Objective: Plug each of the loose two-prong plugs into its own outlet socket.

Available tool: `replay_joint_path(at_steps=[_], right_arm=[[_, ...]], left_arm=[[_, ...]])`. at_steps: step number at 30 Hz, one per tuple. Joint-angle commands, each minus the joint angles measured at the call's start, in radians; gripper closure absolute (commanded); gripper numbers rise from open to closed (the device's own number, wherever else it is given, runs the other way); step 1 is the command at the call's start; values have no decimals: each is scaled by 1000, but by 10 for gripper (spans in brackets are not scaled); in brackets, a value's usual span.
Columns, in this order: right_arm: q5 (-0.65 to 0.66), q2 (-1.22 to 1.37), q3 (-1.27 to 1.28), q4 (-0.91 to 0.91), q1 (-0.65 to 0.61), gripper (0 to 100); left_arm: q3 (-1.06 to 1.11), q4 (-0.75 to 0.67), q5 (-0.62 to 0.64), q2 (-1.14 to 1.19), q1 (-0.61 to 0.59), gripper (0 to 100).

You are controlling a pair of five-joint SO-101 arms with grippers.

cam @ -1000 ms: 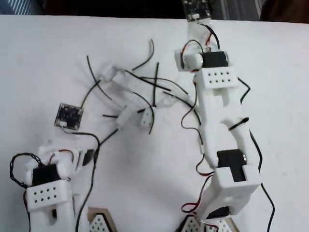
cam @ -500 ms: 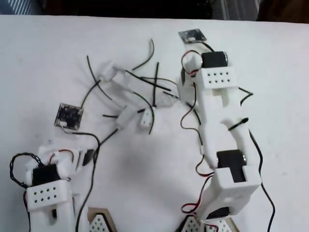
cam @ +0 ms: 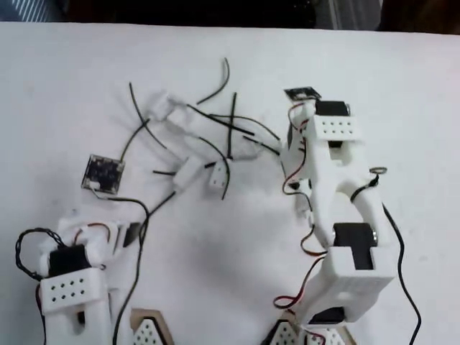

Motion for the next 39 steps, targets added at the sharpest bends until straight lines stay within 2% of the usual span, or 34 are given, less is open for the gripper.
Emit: replay_joint_path(at_steps=[1, 15, 28, 35, 39], right_arm=[[3, -45, 0, -7, 31, 890], [-71, 229, -143, 47, 67, 892], [-72, 251, -141, 85, 48, 894], [-86, 277, -124, 84, -18, 894], [-104, 275, -127, 77, -21, 947]], left_arm=[[-5, -17, -9, -13, -2, 688], [-5, -17, -9, -13, -2, 688], [-5, -17, -9, -13, -2, 688], [-5, -17, -9, -13, -2, 688], [-5, -17, -9, -13, -2, 688]])
